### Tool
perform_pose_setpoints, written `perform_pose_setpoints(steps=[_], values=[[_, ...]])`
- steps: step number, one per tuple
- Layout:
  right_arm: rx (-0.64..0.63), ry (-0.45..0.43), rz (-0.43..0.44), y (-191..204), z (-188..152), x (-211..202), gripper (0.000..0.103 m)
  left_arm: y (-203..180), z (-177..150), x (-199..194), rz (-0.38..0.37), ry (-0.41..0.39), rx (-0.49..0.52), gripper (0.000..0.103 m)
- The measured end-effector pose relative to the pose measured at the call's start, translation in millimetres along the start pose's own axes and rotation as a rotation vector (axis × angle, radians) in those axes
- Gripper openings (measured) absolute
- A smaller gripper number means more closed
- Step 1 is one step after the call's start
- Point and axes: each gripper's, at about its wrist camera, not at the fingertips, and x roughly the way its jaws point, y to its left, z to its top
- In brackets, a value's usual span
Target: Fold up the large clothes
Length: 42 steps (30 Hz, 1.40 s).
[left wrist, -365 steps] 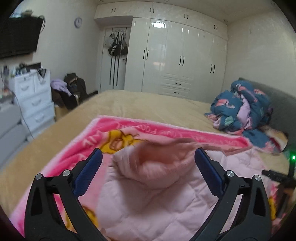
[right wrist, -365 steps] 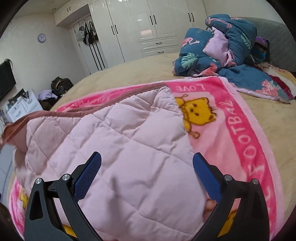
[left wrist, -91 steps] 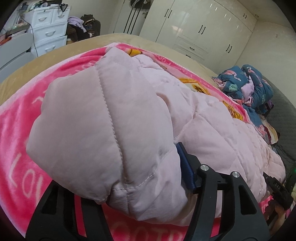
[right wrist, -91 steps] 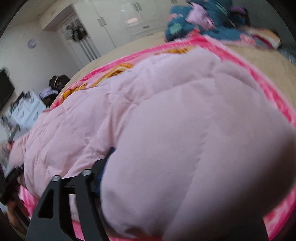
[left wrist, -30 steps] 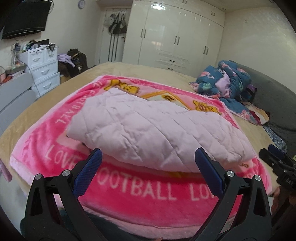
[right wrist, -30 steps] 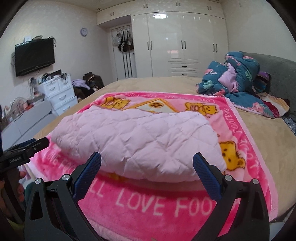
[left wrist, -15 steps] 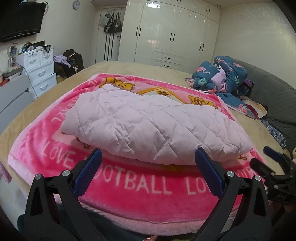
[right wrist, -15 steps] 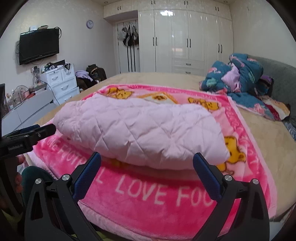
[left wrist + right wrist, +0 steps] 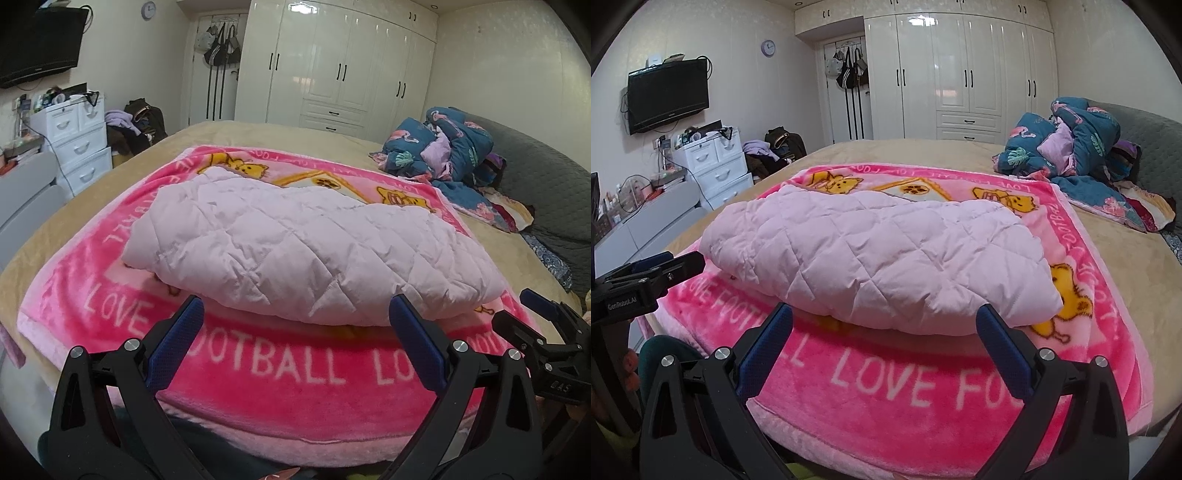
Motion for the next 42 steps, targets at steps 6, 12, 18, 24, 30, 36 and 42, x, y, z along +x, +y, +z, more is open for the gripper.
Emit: perform_pose_setpoints(steps=[6,12,18,24,30,36,42], values=[[-0.001,0.000,0.000,0,0,0,0.099,1,1,1,0.004,0.002,0.001,0.094],[0.001,0.000,0.000,1,1,0,0.099,3,1,0,0.014,0.003,0.005,0.094],[-0.001,0.001,-0.001,2,1,1,0.099,6,0,-1,0.019,0.004,0.006,0.094],[-0.003,0.000,-0.002,2,1,0,0.099,8,0,-1,0.022,0.005,0.005,0.094],[-0.001,0.006,-0.001,3,0,2,0.099,9,0,-1,0.027,0.005,0.003,0.094],[0.000,0.006,0.000,3,0,2,0.099,10,0,-1,0.032,0.004,0.005,0.094],[-0.002,0.007,-0.001,4,0,2,0.099,12,-1,-2,0.040,0.003,0.005,0.094]])
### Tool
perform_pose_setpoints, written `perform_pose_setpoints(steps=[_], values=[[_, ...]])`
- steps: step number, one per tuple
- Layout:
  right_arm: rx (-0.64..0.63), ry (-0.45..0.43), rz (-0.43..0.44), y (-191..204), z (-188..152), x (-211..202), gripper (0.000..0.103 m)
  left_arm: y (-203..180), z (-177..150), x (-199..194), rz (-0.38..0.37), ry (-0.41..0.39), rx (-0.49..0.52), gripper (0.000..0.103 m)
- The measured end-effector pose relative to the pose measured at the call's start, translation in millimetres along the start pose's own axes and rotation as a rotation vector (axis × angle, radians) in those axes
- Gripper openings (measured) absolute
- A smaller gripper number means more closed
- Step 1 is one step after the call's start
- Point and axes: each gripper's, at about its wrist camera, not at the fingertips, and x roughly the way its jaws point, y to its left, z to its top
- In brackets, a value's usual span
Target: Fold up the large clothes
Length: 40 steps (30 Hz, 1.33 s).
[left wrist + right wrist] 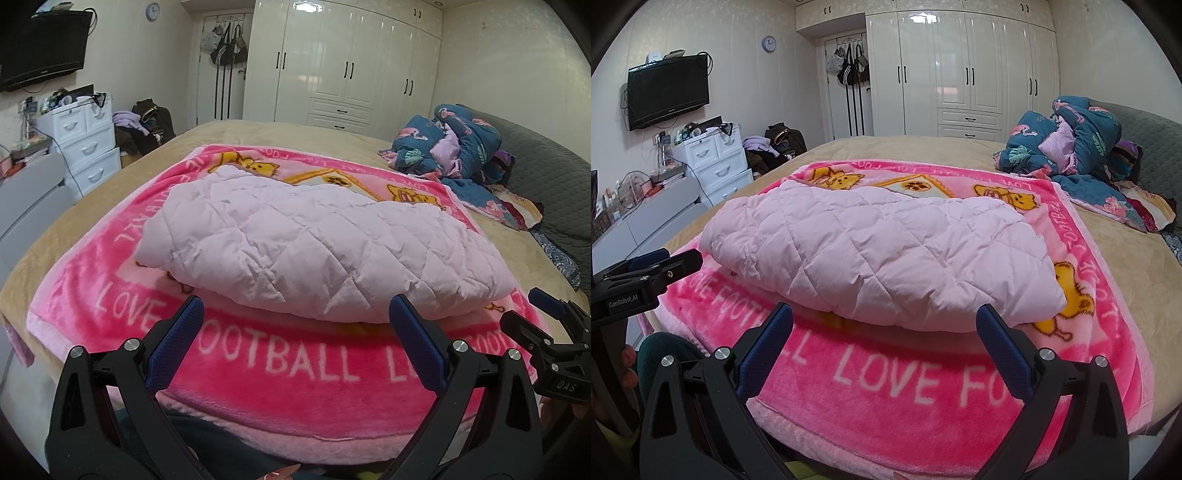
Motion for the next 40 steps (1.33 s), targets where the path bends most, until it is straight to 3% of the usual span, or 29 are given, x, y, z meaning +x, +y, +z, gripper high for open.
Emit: perform_pose_setpoints(steps=[24,31,33,36,40], values=[[0.000,0.006,-0.006,-1,-3,0,0.099,0,-4,7,0.030,0.016,-0.001,0.094],[0.072,0.018,-0.060,-27,-17,0,0.099,14,-9,14,0.031,0.057,-0.038,0.094],[0.122,-0.004,-0.125,-48,-23,-3,0.099,32,-8,23,0.095,0.080,-0.064,0.094],[0.235,-0.030,-0.296,-106,-40,-17,0.099,77,-1,43,0.181,0.122,-0.138,0.094],[0.475,0.035,-0.657,-232,-98,-48,0.099,184,16,80,0.397,0.168,-0.277,0.094]])
